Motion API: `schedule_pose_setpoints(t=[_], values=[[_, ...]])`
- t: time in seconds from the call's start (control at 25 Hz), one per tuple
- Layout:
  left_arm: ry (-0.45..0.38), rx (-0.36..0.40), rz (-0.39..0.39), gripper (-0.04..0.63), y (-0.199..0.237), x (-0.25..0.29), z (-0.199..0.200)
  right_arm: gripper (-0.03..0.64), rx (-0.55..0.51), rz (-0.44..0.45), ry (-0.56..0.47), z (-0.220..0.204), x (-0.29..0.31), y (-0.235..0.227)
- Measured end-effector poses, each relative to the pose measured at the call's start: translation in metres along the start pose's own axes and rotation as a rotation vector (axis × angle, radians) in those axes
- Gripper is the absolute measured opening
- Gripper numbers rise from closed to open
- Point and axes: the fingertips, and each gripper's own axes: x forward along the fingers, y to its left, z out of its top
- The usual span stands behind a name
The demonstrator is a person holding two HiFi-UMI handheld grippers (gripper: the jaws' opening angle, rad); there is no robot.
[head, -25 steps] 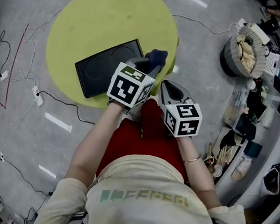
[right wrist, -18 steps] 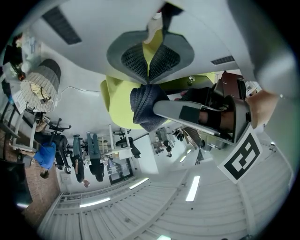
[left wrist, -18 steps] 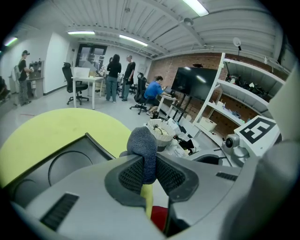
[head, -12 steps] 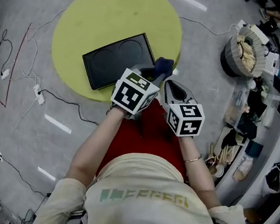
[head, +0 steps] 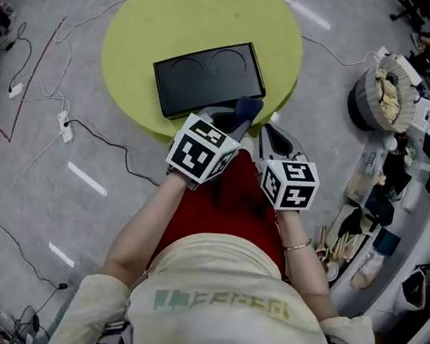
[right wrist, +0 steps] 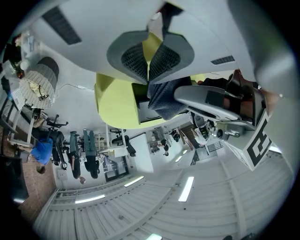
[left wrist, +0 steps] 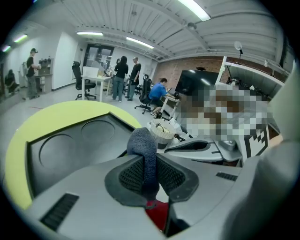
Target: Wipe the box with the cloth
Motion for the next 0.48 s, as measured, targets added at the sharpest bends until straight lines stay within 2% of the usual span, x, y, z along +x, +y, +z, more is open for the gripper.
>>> schedule_pose_setpoints(t=[0.48], values=[[-0.112, -0.13, 0.171, 0.064, 0.021, -0.094, -0.069, 0.038, -0.087, 0.126, -0.015, -0.013, -0.008, 0.093]])
